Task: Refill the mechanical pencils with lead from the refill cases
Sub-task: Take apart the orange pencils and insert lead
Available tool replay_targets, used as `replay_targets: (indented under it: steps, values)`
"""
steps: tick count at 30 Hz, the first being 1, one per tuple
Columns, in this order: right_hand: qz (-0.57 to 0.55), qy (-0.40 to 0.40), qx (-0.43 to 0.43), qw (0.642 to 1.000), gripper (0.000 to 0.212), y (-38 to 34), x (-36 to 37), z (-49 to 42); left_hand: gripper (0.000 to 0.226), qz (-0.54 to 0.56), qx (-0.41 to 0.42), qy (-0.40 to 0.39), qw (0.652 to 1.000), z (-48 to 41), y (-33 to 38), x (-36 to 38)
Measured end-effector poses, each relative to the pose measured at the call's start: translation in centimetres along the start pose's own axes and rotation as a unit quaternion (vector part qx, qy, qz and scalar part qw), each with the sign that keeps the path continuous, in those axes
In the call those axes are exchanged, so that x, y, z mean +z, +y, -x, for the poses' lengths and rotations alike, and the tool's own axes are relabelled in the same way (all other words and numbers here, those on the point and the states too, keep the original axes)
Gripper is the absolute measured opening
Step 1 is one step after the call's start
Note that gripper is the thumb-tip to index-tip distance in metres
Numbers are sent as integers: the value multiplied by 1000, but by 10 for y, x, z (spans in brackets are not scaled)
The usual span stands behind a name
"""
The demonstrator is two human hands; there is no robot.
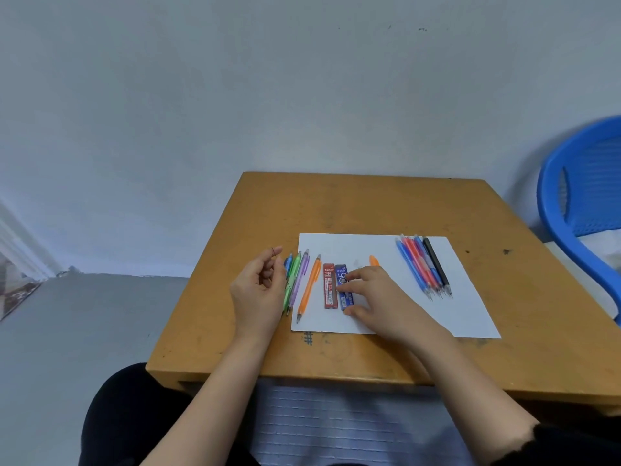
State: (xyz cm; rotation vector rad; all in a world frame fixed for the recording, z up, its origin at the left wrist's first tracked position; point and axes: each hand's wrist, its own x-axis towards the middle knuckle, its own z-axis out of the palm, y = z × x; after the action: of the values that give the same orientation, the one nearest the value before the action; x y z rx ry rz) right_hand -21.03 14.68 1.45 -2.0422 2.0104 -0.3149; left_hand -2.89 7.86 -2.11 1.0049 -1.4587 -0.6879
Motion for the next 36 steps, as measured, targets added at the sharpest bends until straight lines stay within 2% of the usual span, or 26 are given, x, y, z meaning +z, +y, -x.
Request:
replay_targets:
  steps: [16,25,31,36]
  values:
    - [-46,43,-22,998,45,-18,14,-6,19,-10,11,-3,1000,0,-3,0]
    - [-74,84,-15,994,40,-9,10,-5,25,-24,49,1,999,1,-1,0]
    - [-97,178,59,977,28,8,8,-6,34,-44,82,2,996,1,-1,-1]
    - [-94,218,148,960,35,23,6,-9,36,-45,136,-24,989,3,2,-1]
